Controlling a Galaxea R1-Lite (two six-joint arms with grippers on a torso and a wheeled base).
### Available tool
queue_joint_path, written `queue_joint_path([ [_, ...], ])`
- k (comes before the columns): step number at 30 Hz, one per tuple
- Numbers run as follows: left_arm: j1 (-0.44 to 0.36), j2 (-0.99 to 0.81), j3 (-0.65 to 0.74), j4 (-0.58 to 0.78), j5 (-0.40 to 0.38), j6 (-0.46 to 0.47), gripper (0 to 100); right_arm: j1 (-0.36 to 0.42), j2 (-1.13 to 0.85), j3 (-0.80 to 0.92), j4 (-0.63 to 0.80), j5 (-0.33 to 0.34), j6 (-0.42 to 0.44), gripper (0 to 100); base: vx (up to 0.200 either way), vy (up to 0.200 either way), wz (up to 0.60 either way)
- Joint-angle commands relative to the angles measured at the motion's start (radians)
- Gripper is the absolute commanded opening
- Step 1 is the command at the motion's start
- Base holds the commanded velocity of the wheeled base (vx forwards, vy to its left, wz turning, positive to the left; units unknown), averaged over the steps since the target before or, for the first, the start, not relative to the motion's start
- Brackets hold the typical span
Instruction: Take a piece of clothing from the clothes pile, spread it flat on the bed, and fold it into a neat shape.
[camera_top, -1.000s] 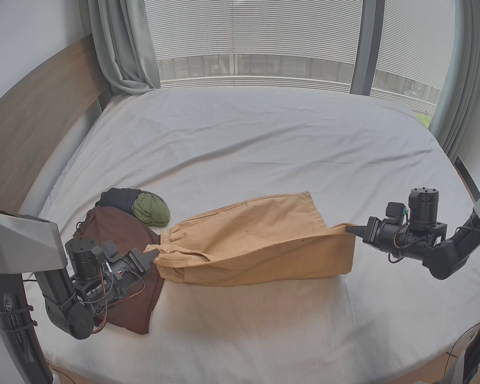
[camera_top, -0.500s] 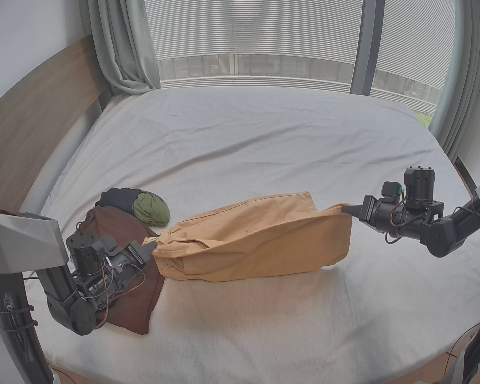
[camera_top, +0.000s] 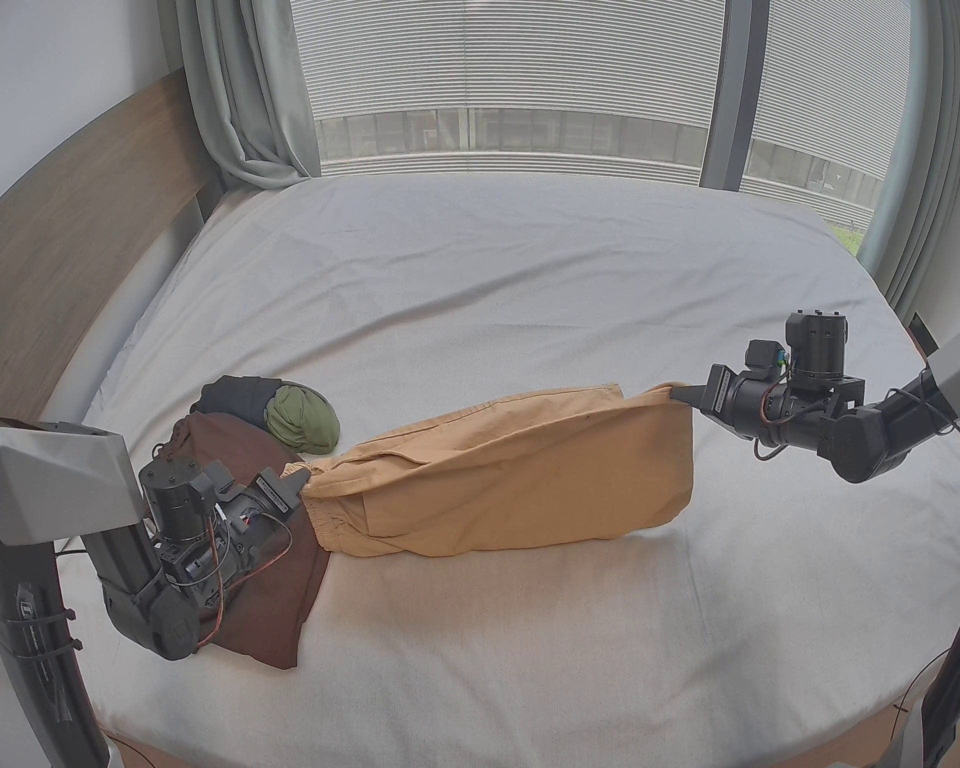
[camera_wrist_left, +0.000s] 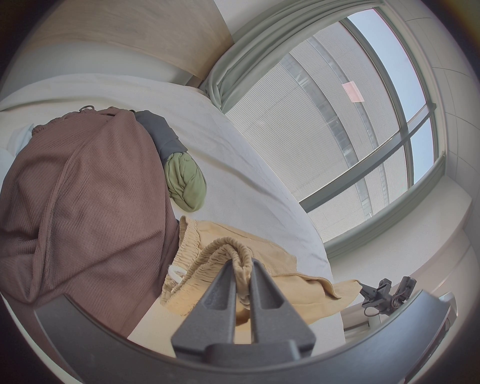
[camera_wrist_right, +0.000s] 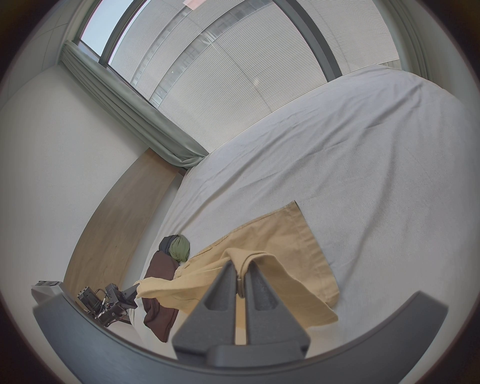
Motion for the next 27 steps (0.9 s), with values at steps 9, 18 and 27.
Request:
queue_joint_path([
  [9,0.016,0.059,-0.067,0.000,0.043,-0.007,0,0.001,0.133,-0.139,-0.004,-0.001,0.002,0,0.000,0.000,0.00],
  [18,0.008,0.084,-0.110,0.001,0.049,-0.007,0,-0.003,0.189,-0.208,-0.014,-0.009,0.003,0,0.000,0.000,0.00],
  [27,0.005,0.160,-0.194,0.003,0.052,-0.004,0,-0.004,0.230,-0.254,-0.014,-0.027,0.008,0,0.000,0.000,0.00],
])
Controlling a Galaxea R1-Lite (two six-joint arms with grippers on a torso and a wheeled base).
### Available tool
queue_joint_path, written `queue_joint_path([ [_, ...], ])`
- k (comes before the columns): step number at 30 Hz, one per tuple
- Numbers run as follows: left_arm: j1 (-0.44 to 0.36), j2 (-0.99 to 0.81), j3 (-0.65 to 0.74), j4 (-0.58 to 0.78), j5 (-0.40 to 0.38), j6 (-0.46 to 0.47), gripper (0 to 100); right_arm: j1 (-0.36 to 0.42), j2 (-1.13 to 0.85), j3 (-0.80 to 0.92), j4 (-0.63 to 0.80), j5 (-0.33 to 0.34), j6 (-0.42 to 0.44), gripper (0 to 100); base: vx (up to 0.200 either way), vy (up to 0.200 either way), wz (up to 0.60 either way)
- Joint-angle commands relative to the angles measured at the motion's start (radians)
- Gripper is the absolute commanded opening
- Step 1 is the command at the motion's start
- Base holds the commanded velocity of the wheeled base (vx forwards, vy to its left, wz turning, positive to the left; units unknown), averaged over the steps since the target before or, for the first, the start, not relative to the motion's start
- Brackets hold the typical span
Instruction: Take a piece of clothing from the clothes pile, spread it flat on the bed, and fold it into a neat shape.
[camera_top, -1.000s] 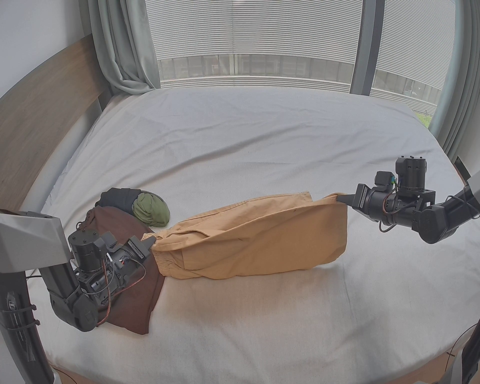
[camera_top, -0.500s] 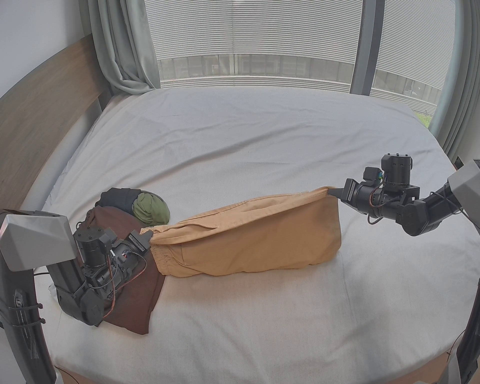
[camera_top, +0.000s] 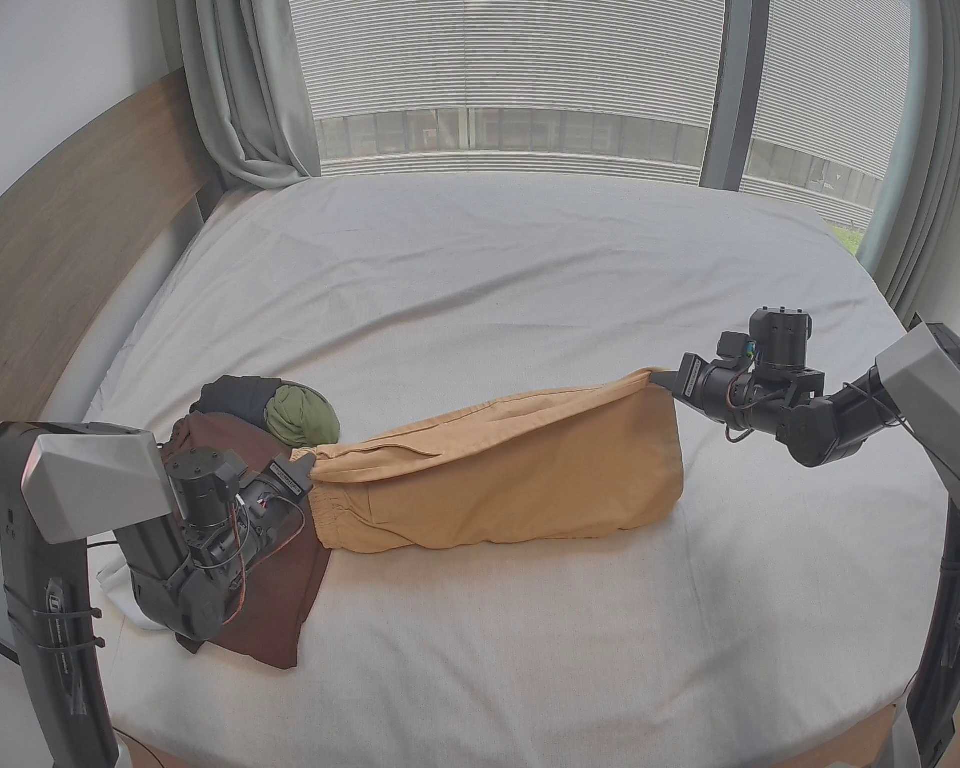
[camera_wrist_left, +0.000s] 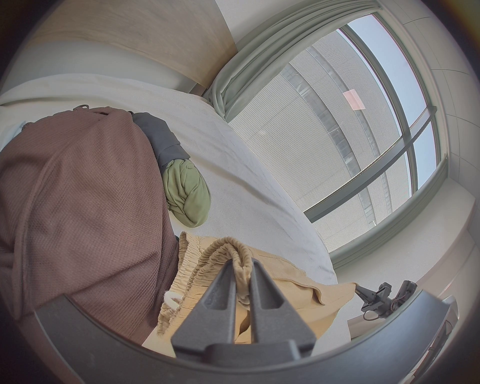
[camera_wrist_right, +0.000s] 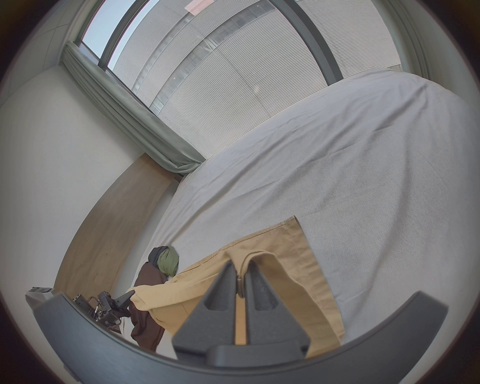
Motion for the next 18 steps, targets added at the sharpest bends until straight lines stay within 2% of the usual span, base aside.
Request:
queue_joint_path([
  [1,0.001,0.044,-0.036,-0.001,-0.001,0.000,0,-0.002,0.046,-0.025,-0.007,-0.011,0.002,0,0.000,0.000,0.00],
  [7,-0.002,0.058,-0.067,0.001,-0.001,0.000,0,-0.003,0.094,-0.031,-0.091,-0.014,0.002,0,0.000,0.000,0.00],
  [18,0.003,0.084,-0.104,0.001,-0.001,0.000,0,0.000,0.134,-0.070,-0.130,-0.013,0.003,0,0.000,0.000,0.00],
])
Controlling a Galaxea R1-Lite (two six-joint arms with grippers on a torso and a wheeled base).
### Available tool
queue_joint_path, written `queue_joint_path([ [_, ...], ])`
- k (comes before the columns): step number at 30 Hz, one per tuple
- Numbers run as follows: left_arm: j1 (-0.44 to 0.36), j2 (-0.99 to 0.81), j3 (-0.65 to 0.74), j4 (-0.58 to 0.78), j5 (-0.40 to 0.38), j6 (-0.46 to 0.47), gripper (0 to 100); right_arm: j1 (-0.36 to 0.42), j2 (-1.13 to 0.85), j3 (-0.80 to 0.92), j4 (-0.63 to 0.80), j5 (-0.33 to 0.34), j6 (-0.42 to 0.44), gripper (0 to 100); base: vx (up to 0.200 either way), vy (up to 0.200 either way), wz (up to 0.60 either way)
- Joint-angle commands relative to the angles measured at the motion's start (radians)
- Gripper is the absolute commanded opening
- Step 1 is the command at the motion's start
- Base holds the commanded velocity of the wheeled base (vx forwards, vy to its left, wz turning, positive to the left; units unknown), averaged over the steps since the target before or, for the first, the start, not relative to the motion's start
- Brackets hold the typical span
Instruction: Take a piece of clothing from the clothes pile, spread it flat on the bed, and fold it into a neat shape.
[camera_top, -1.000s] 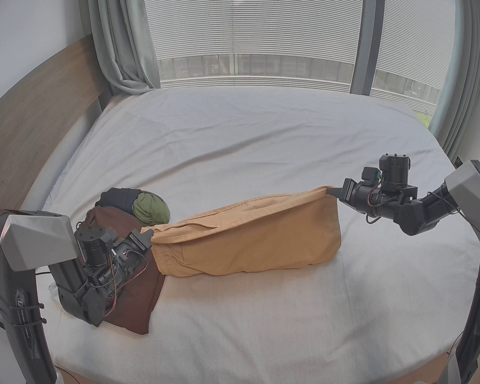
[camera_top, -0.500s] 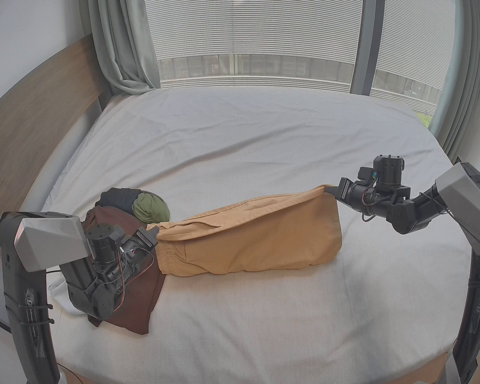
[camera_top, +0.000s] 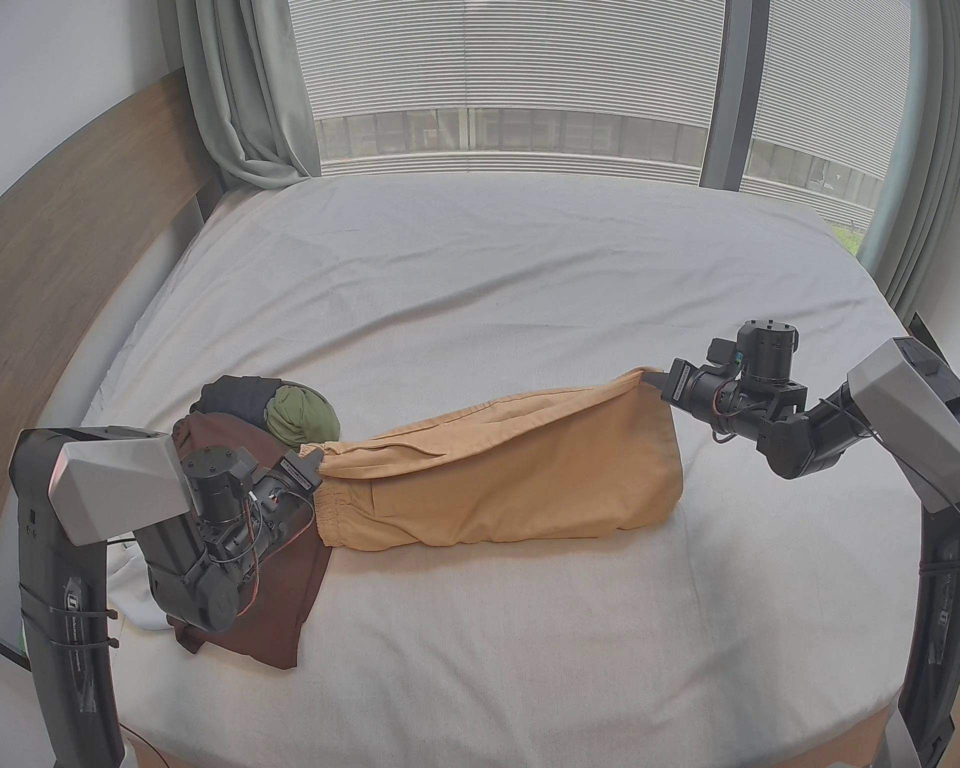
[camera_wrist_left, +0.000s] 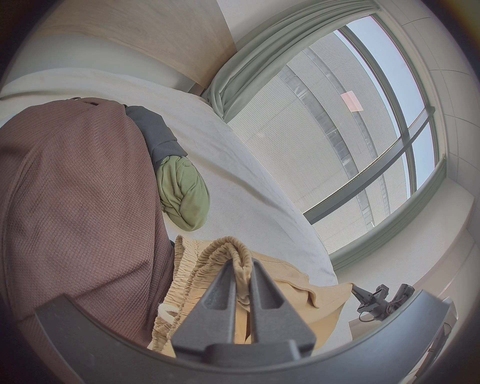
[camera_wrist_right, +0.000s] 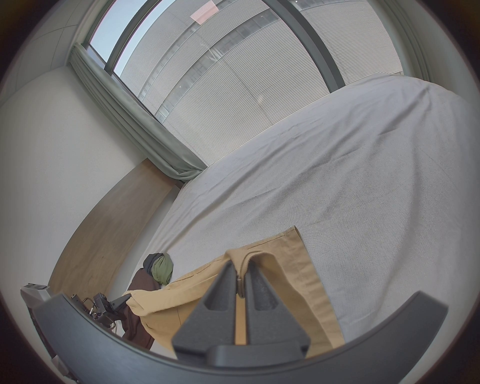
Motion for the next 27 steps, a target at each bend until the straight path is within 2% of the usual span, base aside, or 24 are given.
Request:
queue_joint_path([
  [1,0.003,0.011,-0.006,-0.001,-0.001,0.000,0,0.003,0.029,-0.015,-0.016,0.001,-0.001,0,0.000,0.000,0.00],
  [4,0.007,0.011,-0.007,-0.001,-0.001,0.000,0,0.003,0.034,-0.018,-0.021,0.003,-0.001,0,0.000,0.000,0.00],
  [5,0.007,0.011,-0.009,-0.001,-0.002,0.000,100,0.003,0.035,-0.018,-0.022,0.003,-0.001,0,0.000,0.000,0.00],
  [6,0.007,0.011,-0.010,-0.001,-0.002,0.000,100,0.003,0.035,-0.020,-0.022,0.003,-0.001,0,0.000,0.000,0.00],
  [7,0.008,0.012,-0.015,-0.001,-0.002,0.000,100,0.003,0.037,-0.024,-0.024,0.003,-0.001,100,0.000,0.000,0.00],
  [13,0.013,0.000,-0.039,0.024,0.002,-0.002,100,0.000,0.060,-0.047,-0.075,-0.025,0.027,100,0.000,0.000,0.00],
  [18,0.034,-0.031,-0.055,0.077,0.050,-0.002,100,0.000,0.018,-0.017,-0.076,-0.027,0.039,100,0.000,0.000,0.00],
  [27,-0.010,-0.146,0.037,0.080,0.038,0.000,100,0.016,-0.130,0.263,-0.078,-0.025,0.054,100,0.000,0.000,0.00],
])
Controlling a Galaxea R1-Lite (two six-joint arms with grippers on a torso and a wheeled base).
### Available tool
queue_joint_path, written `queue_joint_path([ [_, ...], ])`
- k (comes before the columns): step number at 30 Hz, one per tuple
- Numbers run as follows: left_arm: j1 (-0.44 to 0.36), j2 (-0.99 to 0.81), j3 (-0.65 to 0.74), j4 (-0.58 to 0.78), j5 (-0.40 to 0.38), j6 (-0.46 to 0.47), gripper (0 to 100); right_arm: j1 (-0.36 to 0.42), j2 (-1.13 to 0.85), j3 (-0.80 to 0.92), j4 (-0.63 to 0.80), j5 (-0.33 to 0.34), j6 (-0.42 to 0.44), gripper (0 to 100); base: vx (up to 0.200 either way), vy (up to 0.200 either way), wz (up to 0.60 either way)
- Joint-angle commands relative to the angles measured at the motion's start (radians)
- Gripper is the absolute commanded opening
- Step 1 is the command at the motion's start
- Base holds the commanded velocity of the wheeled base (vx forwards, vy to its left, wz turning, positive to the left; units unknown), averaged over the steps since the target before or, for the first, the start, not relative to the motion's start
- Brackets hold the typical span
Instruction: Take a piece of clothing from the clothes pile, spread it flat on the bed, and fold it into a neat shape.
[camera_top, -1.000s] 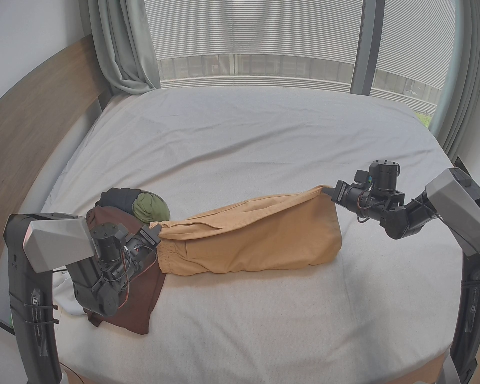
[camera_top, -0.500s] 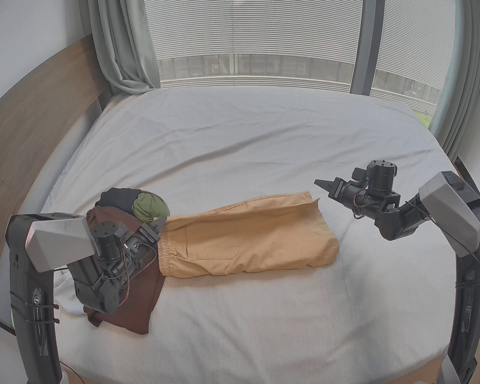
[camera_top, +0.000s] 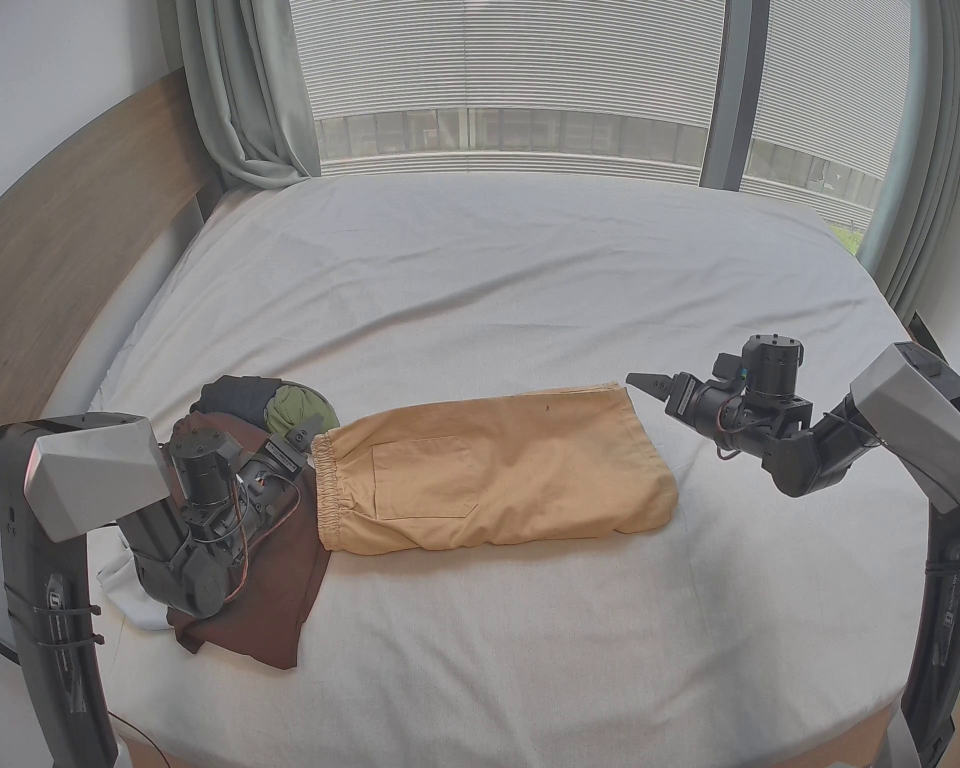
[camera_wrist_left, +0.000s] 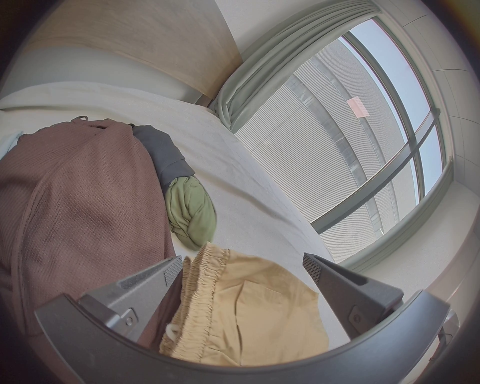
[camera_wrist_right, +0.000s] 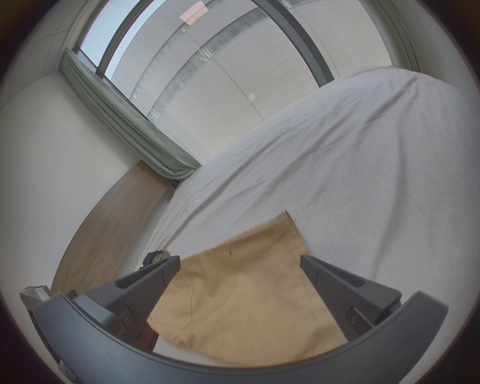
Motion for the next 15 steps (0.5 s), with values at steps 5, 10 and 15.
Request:
queue_joint_path([
  [5,-0.046,-0.151,0.110,-0.004,-0.057,0.006,100,0.024,-0.146,0.277,-0.008,0.003,0.033,100,0.000,0.000,0.00],
  [10,-0.060,-0.205,0.145,-0.003,-0.084,0.018,100,0.027,-0.151,0.376,-0.040,0.003,0.035,100,0.000,0.000,0.00],
  [15,-0.067,-0.219,0.165,-0.006,-0.084,0.075,100,0.034,-0.137,0.451,-0.122,0.003,0.039,100,0.000,0.000,0.00],
])
